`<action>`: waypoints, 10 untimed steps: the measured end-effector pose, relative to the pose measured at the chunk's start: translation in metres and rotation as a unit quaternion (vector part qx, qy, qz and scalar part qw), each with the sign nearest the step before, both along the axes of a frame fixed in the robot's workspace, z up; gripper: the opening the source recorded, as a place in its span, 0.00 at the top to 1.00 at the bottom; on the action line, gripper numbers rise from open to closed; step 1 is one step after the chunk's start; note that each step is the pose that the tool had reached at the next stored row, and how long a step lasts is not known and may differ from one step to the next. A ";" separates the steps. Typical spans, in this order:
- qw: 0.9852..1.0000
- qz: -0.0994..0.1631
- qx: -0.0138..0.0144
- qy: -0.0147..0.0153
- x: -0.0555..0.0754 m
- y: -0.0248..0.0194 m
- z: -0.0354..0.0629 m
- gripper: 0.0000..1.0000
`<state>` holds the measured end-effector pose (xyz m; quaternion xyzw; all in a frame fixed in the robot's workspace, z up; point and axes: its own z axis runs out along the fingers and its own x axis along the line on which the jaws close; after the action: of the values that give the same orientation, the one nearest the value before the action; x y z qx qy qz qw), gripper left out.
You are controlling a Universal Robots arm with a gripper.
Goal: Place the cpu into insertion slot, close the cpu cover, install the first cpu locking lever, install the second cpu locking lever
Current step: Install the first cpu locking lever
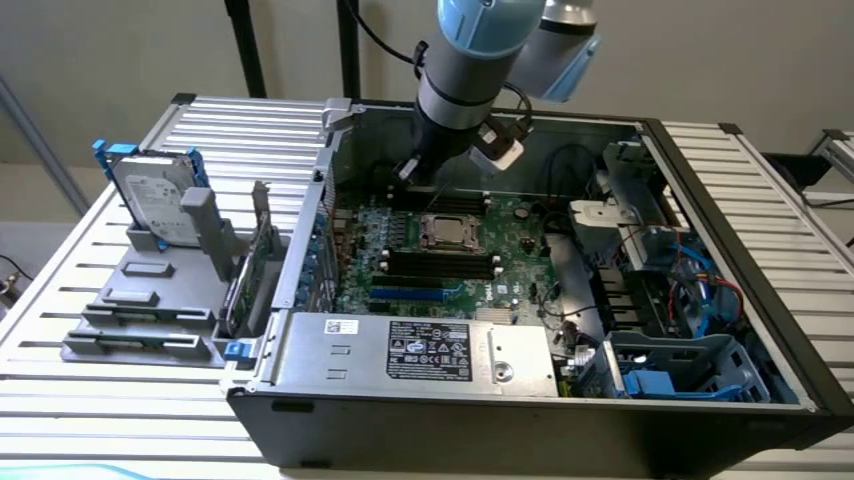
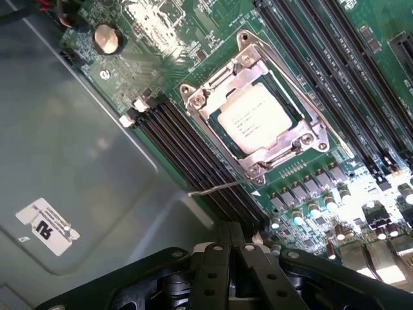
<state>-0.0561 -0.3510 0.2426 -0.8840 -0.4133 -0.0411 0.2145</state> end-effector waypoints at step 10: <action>1.000 0.000 -0.001 -0.004 -0.001 0.0000 -0.0119 0.89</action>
<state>-0.0567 -0.3510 0.2307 -0.8841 -0.4140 -0.0445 0.2118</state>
